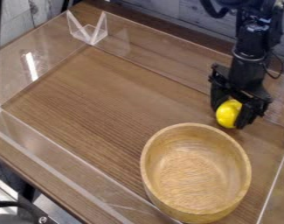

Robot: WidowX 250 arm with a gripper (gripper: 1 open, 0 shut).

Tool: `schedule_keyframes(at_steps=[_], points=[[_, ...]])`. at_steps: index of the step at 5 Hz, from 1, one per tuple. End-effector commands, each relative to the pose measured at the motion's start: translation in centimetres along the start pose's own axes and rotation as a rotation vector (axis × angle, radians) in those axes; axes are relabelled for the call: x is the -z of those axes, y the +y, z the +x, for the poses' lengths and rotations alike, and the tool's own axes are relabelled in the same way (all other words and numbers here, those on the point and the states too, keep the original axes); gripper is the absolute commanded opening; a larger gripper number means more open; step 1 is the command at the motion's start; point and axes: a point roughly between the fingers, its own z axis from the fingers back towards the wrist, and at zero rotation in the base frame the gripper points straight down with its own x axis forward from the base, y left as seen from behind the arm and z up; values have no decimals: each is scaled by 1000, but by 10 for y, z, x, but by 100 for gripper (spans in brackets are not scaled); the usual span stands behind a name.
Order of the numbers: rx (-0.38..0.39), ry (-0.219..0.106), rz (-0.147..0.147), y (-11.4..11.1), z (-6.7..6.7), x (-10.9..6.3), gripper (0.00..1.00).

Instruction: Put the lemon in the brown bowl

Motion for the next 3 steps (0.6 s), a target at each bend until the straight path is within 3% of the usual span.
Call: schedule_keyframes(at_steps=[1, 3], points=[[12, -88, 17, 0, 4, -37, 0], [20, -79, 18, 1, -4, -45, 0]])
